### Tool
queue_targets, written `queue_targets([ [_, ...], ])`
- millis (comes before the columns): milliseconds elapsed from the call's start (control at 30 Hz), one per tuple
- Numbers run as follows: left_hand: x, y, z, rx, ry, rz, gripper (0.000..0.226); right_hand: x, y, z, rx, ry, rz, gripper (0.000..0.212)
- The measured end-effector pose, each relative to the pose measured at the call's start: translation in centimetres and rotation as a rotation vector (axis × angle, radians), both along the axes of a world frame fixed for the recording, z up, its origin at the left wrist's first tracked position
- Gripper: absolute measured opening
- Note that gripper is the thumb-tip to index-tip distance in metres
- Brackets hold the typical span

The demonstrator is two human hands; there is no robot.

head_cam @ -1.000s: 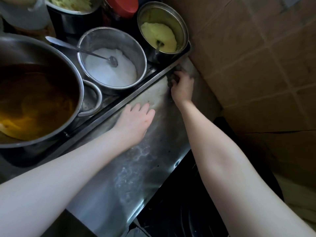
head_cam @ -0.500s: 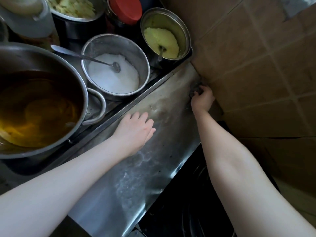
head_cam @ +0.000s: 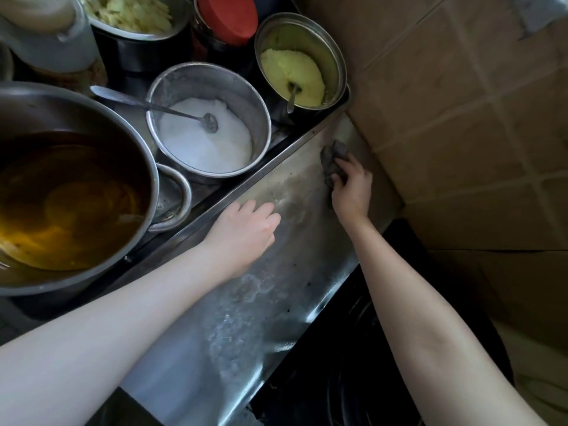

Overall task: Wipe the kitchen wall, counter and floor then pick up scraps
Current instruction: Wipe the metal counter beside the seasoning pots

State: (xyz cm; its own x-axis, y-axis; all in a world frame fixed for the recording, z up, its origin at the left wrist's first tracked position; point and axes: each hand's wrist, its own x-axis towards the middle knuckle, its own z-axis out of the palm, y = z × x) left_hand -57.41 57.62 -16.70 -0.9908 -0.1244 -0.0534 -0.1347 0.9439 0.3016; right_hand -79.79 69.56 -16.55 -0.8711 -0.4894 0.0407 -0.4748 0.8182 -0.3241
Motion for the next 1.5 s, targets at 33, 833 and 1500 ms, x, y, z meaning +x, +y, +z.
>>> queue_targets([
  [33,-0.1,-0.1,0.0,-0.006,0.011,-0.003,0.022,0.0,0.5,0.0,-0.003,-0.013,0.011,0.037],
  [833,1.5,0.0,0.8,-0.060,-0.024,-0.079,0.024,-2.8,-1.5,1.3,-0.119,-0.069,-0.273,0.035],
  [1500,3.1,0.3,0.9,-0.068,-0.078,-0.059,0.034,-0.9,2.7,0.4,-0.204,-0.045,-0.456,0.037],
])
